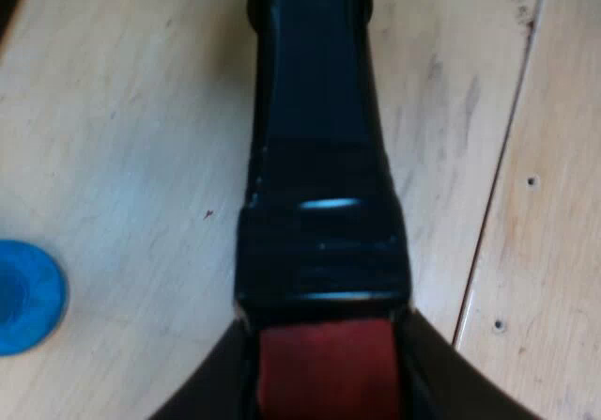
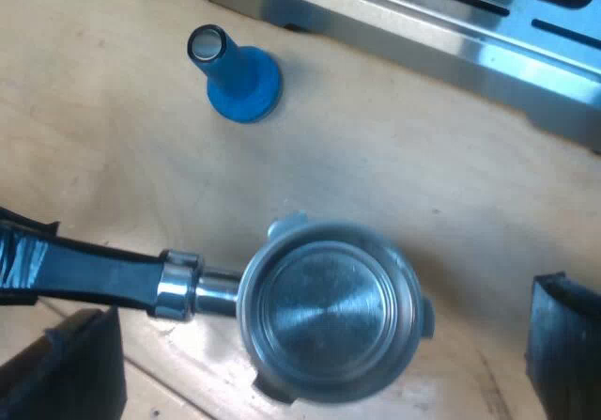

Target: Put the handle in the coffee machine

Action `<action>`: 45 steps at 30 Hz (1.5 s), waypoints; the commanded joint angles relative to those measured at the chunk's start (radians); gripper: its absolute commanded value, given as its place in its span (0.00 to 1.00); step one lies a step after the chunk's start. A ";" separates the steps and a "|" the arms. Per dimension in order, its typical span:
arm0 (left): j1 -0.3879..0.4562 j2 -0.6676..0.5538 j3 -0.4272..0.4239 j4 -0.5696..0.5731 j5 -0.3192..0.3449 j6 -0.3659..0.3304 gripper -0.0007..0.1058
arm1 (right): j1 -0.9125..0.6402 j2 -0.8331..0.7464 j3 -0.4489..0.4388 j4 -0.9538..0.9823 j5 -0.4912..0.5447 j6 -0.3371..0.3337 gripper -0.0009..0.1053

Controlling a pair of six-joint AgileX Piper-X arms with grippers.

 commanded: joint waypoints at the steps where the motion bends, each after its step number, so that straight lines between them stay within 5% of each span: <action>1: 0.000 -0.013 -0.013 -0.026 0.001 -0.016 0.01 | 0.048 -0.008 -0.007 -0.002 0.068 0.008 0.83; 9: 0.000 -0.013 -0.013 -0.026 -0.040 -0.038 0.01 | 0.199 -0.008 -0.007 -0.015 0.258 0.065 0.83; 14: 0.011 -0.013 -0.013 -0.026 -0.047 -0.047 0.01 | 0.225 -0.008 -0.007 -0.051 0.288 0.074 0.83; 22: 0.184 -0.013 -0.013 -0.028 0.009 -0.020 0.01 | 0.227 0.000 -0.003 -0.068 0.295 0.074 0.83; 32: 0.395 -0.013 -0.013 -0.026 0.013 0.131 0.01 | 0.229 0.058 0.011 -0.175 0.295 0.079 0.83; 42: 0.583 -0.013 -0.013 -0.026 0.240 0.261 0.01 | 0.229 0.074 0.094 -0.293 0.295 0.079 0.83; 45: 0.585 -0.013 -0.013 -0.026 0.242 0.308 0.01 | 0.229 0.074 0.098 -0.323 0.325 0.076 0.83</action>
